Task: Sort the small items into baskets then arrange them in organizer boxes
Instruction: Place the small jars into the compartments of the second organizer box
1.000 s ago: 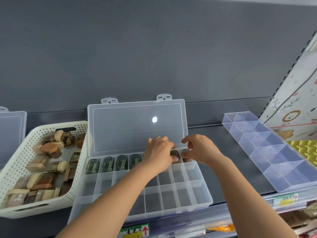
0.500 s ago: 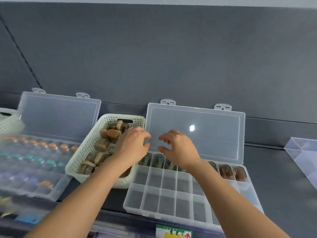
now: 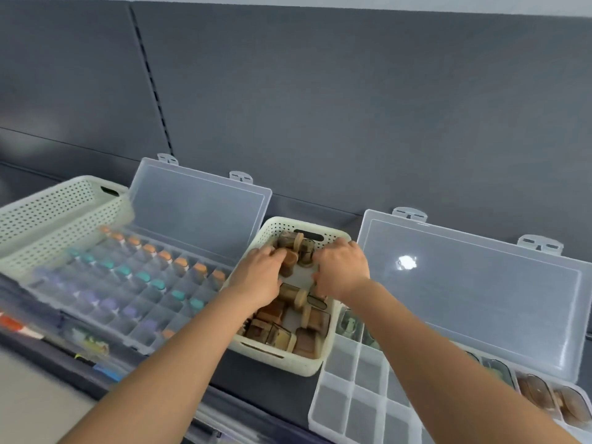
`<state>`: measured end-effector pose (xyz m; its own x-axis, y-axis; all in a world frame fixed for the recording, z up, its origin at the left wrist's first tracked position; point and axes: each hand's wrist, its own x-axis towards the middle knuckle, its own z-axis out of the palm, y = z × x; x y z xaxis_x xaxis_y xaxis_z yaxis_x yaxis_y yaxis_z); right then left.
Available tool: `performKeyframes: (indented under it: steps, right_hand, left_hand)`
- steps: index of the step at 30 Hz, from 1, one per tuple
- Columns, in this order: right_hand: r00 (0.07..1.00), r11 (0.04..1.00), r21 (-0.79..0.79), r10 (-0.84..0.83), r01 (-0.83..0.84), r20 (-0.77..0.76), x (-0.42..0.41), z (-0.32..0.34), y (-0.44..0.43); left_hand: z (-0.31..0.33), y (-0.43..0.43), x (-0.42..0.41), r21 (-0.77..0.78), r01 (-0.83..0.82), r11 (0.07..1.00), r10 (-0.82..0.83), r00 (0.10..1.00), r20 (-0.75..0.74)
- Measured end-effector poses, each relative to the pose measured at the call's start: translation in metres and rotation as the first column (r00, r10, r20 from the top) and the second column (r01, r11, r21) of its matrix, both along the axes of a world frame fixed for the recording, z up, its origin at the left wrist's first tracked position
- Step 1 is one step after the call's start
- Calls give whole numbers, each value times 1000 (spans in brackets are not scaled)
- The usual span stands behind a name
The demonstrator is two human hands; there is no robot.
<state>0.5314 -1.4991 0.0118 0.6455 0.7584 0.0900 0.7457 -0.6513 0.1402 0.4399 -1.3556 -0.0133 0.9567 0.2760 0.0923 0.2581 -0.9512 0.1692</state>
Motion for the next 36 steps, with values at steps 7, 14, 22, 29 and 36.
performKeyframes:
  steps: [7, 14, 22, 29, 36]
  right_hand:
    - [999, 971, -233, -45, 46, 11, 23, -6, 20]
    - [998, 940, -338, -43, 53, 36, 29, -12, 29]
    - [954, 998, -19, -64, 61, -293, 31, 0, 25]
    - [682, 790, 509, 164, 342, -712, 11, 23, -4]
    - [316, 629, 499, 388, 597, -866, -18, 36, -47]
  left_hand:
    - [-10, 10, 19, 46, 57, 997, -59, 997, 48]
    - [-10, 15, 23, -91, 108, 990, -103, 993, 62]
    - [13, 16, 19, -492, 18, 870, 83, 980, 183]
    - [31, 7, 9, -765, 68, 641, 248, 924, 290]
    - [38, -22, -3, -800, 172, 575, 208, 915, 346]
